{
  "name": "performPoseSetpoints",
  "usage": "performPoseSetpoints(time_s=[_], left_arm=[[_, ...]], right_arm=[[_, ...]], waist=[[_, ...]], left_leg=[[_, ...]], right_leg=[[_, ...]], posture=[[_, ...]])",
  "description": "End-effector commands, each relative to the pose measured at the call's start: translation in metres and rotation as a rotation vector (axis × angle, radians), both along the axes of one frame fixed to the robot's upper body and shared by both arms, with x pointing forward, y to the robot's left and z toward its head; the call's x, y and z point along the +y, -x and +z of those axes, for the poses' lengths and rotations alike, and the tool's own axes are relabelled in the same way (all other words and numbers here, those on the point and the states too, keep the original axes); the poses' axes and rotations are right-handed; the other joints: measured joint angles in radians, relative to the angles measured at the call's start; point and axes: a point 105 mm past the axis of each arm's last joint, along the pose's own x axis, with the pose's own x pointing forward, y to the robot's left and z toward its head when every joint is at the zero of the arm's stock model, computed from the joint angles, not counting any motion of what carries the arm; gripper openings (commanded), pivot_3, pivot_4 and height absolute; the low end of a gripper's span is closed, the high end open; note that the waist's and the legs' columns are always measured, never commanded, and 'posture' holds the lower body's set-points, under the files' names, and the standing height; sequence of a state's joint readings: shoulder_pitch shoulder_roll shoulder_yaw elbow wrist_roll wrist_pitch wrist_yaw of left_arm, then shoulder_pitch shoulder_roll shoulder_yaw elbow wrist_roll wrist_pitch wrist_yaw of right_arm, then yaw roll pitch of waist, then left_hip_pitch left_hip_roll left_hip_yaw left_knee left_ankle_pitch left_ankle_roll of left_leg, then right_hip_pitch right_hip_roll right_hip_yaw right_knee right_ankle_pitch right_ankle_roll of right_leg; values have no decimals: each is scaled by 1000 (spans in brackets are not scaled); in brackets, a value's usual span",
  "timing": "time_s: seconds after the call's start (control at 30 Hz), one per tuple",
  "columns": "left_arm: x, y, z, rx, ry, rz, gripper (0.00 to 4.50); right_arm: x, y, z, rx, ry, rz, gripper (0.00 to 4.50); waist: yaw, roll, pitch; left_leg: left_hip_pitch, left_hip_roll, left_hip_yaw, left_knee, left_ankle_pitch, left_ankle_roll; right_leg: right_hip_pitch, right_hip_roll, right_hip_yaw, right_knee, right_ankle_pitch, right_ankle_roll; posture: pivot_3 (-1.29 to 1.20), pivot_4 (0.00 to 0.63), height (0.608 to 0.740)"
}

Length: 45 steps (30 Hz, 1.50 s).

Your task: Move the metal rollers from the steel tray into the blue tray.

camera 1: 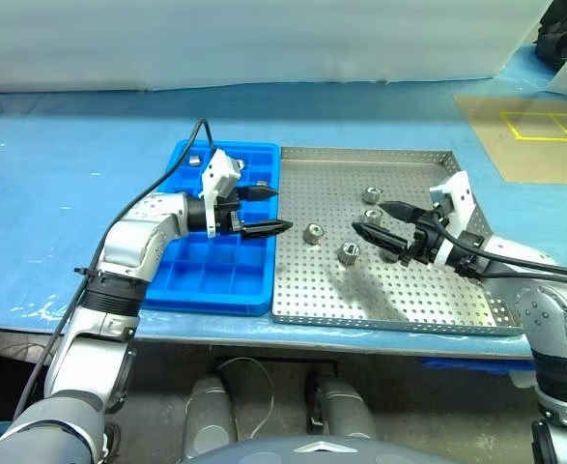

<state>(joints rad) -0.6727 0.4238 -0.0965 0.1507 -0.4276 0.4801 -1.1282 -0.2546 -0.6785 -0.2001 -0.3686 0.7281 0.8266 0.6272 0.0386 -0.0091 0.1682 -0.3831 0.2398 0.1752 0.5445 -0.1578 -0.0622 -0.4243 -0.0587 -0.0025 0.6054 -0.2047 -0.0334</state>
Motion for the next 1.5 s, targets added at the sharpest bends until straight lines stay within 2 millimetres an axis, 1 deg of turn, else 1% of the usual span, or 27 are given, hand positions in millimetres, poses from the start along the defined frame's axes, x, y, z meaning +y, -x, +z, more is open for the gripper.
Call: performPoseSetpoints(time_s=[0.03, 0.23, 0.53, 0.63, 0.7, 0.8, 0.9, 1.03, 1.1, 1.17, 1.23, 1.3, 1.37, 1.5], left_arm=[[-3, -1, 15, -43, 19, -16, 4500], [-8, -2, 20, -44, 34, -36, 4500], [-9, -3, 22, -50, 29, -53, 4500], [-11, -3, 24, -53, 34, -57, 4500], [-11, -3, 24, -53, 33, -59, 4500], [-11, -1, 22, -50, 31, -59, 4500], [-10, -2, 22, -47, 36, -56, 4500], [-13, -2, 23, -55, 43, -66, 4500], [-16, -5, 28, -57, 67, -63, 4500], [-19, -5, 27, -49, 77, -70, 4500], [-22, -3, 22, -43, 68, -85, 4500], [-24, -3, 20, -39, 64, -93, 4500], [-26, -2, 20, -35, 66, -106, 4500], [-29, -3, 21, -38, 60, -118, 4500]], right_arm=[[-12, -3, 11, -48, -1, -57, 4477], [-8, 0, 16, -57, -21, -44, 4477], [-10, 6, 14, -56, -33, -55, 4477], [-11, 6, 10, -48, -20, -61, 4477], [-15, 8, 3, -33, 28, -63, 4477], [-29, 5, 4, -37, 36, -122, 4477], [-33, 9, 9, -43, 42, -111, 4477], [-52, 4, 11, -57, 76, -180, 4477], [-71, -3, 5, -60, 136, -267, 4477], [-91, -7, -9, -56, 273, -344, 4477], [-102, -7, -14, -52, 279, -389, 4477], [-110, -6, -20, -46, 298, -422, 4477], [-109, -3, -27, -34, 280, -423, 4477], [-118, -3, -42, -6, 268, -480, 4477]], waist=[[0, 0, 0], [0, 0, 0], [-2, 0, 0], [-2, 0, 0], [-1, 0, 0], [0, 0, 0], [0, 0, 0], [-1, 0, 0], [-1, 0, 0], [0, 0, 0], [-1, 0, 0], [-5, 0, 0], [-16, 0, 0], [-30, 0, 0]], left_leg=[[0, 0, 0, 0, 0, 0], [0, 0, 0, 0, 0, 0], [0, 0, 0, 0, 0, 0], [0, 0, 0, 0, 0, 0], [0, 0, 0, 0, 0, 0], [0, 0, 0, 0, 0, 0], [0, 0, 0, 0, 0, 0], [0, 0, 0, 0, 0, 1], [0, 0, 0, 0, 0, 1], [0, -1, 0, 1, 0, 1], [-1, -1, 0, 1, 0, 1], [-1, -1, 0, 1, -1, 2], [-1, -1, 0, 1, -2, 3], [-1, -1, 0, 1, -2, 4]], right_leg=[[0, 0, 0, 0, 0, 0], [0, 0, 0, 0, 0, 0], [0, 0, 0, 0, 0, 0], [0, 0, 0, 0, 0, 0], [0, 0, 0, 0, -1, 1], [0, 0, 0, 0, -1, 3], [0, 0, 0, 0, -2, 3], [0, 0, 0, 0, -2, 4], [0, 0, 0, 0, -2, 4], [0, 0, 0, 0, -3, 4], [0, -1, 0, -1, -3, 4], [0, 0, 1, -1, -3, 4], [0, 0, 1, -1, -3, 4], [0, 0, 1, -2, -1, 2]], posture=[[-304, 150, 740], [-317, 150, 740], [-325, 150, 740], [-321, 150, 740], [-316, 150, 740], [-313, 150, 740], [-320, 150, 740], [-327, 150, 740], [-336, 150, 740], [-352, 150, 740], [-356, 150, 740], [-373, 150, 740], [-382, 150, 740], [-390, 150, 740]])
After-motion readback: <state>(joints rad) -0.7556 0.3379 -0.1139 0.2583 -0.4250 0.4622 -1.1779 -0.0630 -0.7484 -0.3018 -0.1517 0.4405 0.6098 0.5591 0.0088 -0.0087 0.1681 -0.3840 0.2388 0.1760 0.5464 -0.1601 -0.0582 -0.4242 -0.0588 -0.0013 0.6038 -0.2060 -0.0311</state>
